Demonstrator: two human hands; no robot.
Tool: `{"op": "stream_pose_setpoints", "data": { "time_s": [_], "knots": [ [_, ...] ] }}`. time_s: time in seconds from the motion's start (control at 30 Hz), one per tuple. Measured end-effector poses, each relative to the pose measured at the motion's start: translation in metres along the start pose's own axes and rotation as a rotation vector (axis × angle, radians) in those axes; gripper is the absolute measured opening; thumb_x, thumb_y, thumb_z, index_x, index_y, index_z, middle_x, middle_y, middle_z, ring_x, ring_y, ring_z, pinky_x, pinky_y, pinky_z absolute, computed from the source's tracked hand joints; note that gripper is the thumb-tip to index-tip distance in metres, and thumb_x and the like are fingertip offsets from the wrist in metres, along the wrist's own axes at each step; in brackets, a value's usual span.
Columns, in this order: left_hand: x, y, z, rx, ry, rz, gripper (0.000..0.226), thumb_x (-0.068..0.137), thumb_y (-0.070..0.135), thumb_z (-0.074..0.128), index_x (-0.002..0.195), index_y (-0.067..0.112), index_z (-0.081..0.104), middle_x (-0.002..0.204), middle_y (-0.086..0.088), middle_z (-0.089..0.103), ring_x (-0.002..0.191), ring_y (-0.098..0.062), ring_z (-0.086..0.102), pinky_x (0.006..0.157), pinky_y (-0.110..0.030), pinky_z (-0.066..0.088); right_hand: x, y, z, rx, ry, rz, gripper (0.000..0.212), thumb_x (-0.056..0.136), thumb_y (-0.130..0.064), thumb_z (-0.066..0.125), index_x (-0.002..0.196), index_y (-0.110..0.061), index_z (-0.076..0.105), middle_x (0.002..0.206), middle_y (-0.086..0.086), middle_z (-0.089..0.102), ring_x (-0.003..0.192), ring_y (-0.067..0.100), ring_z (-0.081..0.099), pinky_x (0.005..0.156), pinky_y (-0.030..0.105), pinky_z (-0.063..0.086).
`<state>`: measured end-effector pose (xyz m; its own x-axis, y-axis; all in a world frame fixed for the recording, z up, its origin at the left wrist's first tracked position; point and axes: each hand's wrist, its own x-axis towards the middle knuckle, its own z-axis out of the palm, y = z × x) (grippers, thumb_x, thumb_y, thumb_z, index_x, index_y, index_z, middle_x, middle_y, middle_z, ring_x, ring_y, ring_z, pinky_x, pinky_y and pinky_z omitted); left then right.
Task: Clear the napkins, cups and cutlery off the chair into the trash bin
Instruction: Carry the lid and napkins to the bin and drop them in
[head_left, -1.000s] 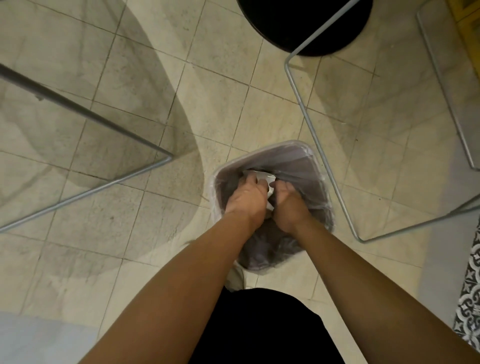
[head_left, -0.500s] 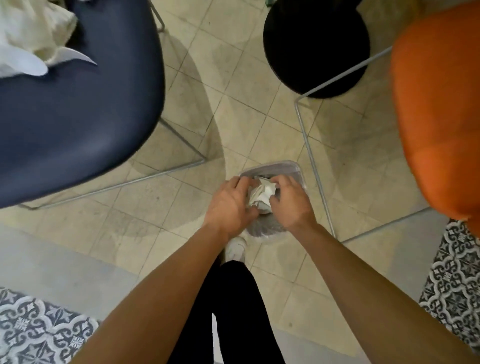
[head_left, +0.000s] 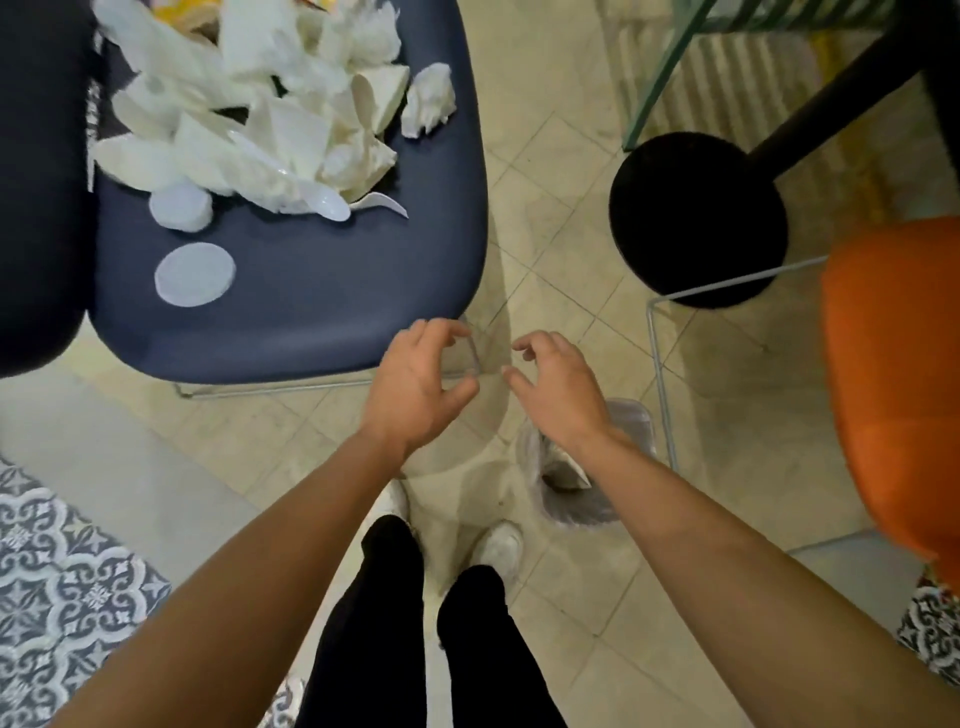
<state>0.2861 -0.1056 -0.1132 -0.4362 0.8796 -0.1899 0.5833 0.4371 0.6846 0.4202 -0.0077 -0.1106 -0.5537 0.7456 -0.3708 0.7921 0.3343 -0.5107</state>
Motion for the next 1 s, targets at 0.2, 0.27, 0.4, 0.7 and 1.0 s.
{"op": "stream_pose_setpoints", "data": {
  "time_s": [0.2, 0.27, 0.4, 0.7, 1.0],
  "knots": [
    [0.012, -0.044, -0.06, -0.019, 0.162, -0.096, 0.036, 0.078, 0.023, 0.063, 0.112, 0.017, 0.055, 0.109, 0.0, 0.056, 0.102, -0.018, 0.049, 0.081, -0.018, 0.031, 0.033, -0.067, 0.009, -0.04, -0.045, -0.087, 0.032, 0.09, -0.028, 0.057, 0.117, -0.012, 0.054, 0.118, 0.007, 0.055, 0.113, 0.024, 0.049, 0.095, 0.04, 0.041],
    [0.016, -0.06, -0.078, -0.007, 0.175, -0.115, 0.036, 0.078, 0.023, 0.063, 0.113, 0.016, 0.055, 0.11, 0.0, 0.056, 0.102, -0.019, 0.049, 0.081, -0.021, 0.032, 0.045, -0.09, 0.017, -0.038, -0.041, -0.102, 0.032, 0.089, -0.029, 0.059, 0.116, -0.012, 0.055, 0.116, 0.007, 0.055, 0.11, 0.023, 0.05, 0.095, 0.037, 0.041],
    [0.023, -0.091, -0.11, -0.003, 0.184, -0.155, 0.035, 0.079, 0.024, 0.063, 0.113, 0.019, 0.054, 0.109, 0.002, 0.055, 0.101, -0.015, 0.049, 0.079, -0.022, 0.035, 0.065, -0.131, 0.035, -0.038, -0.061, -0.119, 0.031, 0.088, -0.031, 0.059, 0.115, -0.014, 0.055, 0.114, 0.003, 0.056, 0.109, 0.022, 0.05, 0.094, 0.04, 0.043],
    [0.045, -0.153, -0.158, 0.23, 0.249, -0.274, 0.039, 0.08, 0.032, 0.063, 0.117, 0.021, 0.054, 0.122, -0.004, 0.05, 0.111, -0.027, 0.042, 0.089, -0.038, 0.038, 0.106, -0.19, 0.059, -0.056, -0.098, -0.163, 0.034, 0.089, -0.032, 0.059, 0.118, -0.017, 0.053, 0.117, -0.001, 0.054, 0.114, 0.019, 0.049, 0.097, 0.04, 0.042],
    [0.065, -0.175, -0.153, 0.329, 0.121, -0.438, 0.06, 0.078, 0.05, 0.063, 0.129, 0.025, 0.043, 0.131, -0.009, 0.044, 0.115, -0.032, 0.036, 0.091, -0.04, 0.035, 0.131, -0.211, 0.072, -0.06, -0.196, -0.219, 0.035, 0.089, -0.031, 0.059, 0.12, -0.018, 0.052, 0.121, 0.0, 0.053, 0.117, 0.019, 0.047, 0.099, 0.04, 0.042]
  ]
}}
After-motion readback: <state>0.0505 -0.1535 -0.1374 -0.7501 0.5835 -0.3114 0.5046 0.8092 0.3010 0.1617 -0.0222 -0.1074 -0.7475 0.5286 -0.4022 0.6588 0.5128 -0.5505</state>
